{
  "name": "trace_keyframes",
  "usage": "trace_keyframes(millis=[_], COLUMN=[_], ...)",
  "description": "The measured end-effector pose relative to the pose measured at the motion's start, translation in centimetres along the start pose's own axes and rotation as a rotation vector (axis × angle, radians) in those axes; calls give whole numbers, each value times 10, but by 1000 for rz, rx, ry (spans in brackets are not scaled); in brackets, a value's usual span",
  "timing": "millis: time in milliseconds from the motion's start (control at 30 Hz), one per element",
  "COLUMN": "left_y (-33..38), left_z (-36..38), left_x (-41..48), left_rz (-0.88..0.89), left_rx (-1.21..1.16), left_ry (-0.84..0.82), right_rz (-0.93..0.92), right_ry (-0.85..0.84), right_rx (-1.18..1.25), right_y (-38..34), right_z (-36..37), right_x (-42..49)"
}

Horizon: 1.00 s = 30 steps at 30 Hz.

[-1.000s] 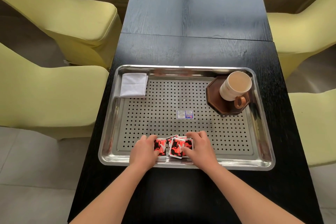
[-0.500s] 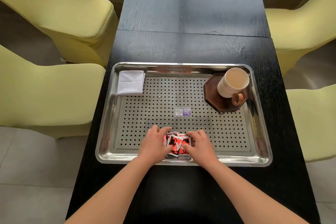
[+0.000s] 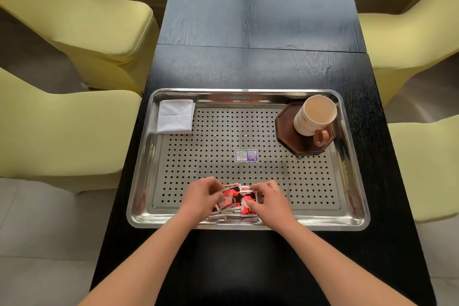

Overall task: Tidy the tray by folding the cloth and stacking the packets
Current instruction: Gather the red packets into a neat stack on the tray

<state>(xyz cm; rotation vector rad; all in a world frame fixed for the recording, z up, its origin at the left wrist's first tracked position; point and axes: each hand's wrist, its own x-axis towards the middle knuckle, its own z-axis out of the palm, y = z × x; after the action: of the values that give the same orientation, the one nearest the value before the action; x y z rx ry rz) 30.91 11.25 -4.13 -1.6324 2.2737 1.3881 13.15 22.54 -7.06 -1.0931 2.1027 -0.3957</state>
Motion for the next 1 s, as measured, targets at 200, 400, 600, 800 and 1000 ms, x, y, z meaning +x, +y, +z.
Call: trace_keyframes(millis=[200, 400, 600, 800, 1000], left_y=[-9, -12, -17, -15, -18], left_z=[-9, 8, 11, 13, 16], left_x=[7, 4, 1, 5, 3], left_rz=[-84, -84, -154, -131, -119], left_rx=[12, 115, 42, 100, 131], left_ry=[44, 134, 139, 51, 64], right_rz=[11, 22, 51, 50, 81], right_ry=[-9, -3, 8, -30, 26], right_rx=[-11, -33, -63, -72, -57], right_y=[-3, -2, -8, -14, -21], right_z=[-1, -3, 0, 2, -4], right_x=[0, -2, -1, 0, 0])
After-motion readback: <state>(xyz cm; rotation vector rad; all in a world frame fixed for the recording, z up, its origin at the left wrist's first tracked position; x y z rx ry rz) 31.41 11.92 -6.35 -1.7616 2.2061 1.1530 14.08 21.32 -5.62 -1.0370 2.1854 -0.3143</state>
